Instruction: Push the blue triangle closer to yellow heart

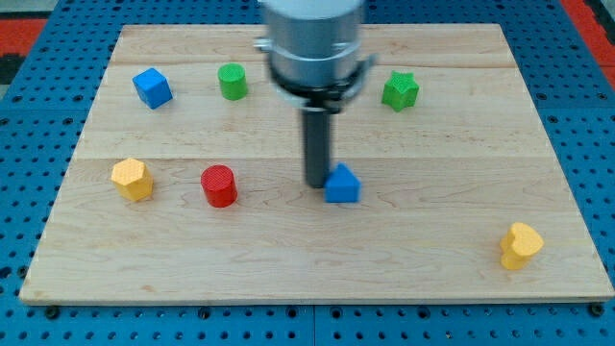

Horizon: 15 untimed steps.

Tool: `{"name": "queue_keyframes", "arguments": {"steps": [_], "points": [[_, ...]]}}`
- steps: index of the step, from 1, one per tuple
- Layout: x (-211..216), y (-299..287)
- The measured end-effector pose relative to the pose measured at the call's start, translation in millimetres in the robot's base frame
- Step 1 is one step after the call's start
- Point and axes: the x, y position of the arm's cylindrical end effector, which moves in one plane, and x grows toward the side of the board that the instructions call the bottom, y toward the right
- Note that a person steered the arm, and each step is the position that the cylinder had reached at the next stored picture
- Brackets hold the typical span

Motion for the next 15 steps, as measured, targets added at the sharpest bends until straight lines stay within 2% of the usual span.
{"name": "queue_keyframes", "arguments": {"steps": [1, 3, 4, 5, 6, 8, 9, 10, 12, 15], "points": [[-1.8, 77.6], [0.7, 18.7], [31.7, 16.0], [40.6, 64.9], [22.6, 97.3], [9.0, 35.7], [-18.4, 42.7], [-25.4, 59.3], [1.1, 107.9], [38.7, 127.4]]}}
